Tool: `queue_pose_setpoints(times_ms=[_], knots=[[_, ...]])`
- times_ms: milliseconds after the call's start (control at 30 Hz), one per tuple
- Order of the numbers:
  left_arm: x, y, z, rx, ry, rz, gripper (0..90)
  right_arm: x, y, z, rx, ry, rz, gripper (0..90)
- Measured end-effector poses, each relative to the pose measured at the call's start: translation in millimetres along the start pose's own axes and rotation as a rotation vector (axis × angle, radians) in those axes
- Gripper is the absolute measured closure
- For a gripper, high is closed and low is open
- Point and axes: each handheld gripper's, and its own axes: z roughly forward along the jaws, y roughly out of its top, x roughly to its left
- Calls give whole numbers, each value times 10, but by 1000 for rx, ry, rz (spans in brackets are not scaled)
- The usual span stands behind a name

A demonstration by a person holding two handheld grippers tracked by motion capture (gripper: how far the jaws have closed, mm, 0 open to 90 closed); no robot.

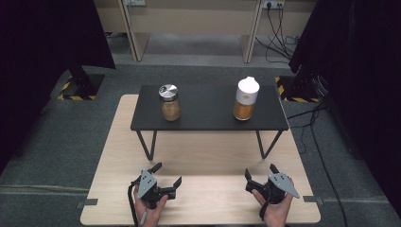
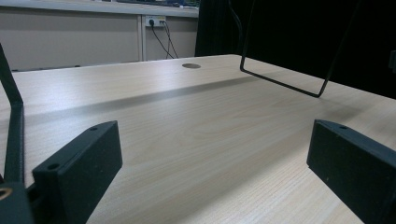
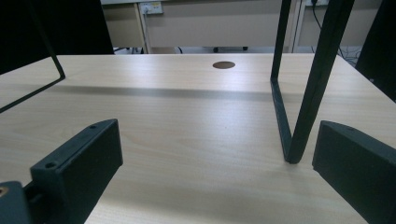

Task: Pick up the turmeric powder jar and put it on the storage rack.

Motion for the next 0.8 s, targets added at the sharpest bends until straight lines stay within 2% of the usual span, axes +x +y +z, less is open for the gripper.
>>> queue_pose_setpoints(times_ms=[800], knots=[[4, -1, -5, 0, -1, -4, 25, -21, -131, 16, 33, -4, 0, 17]])
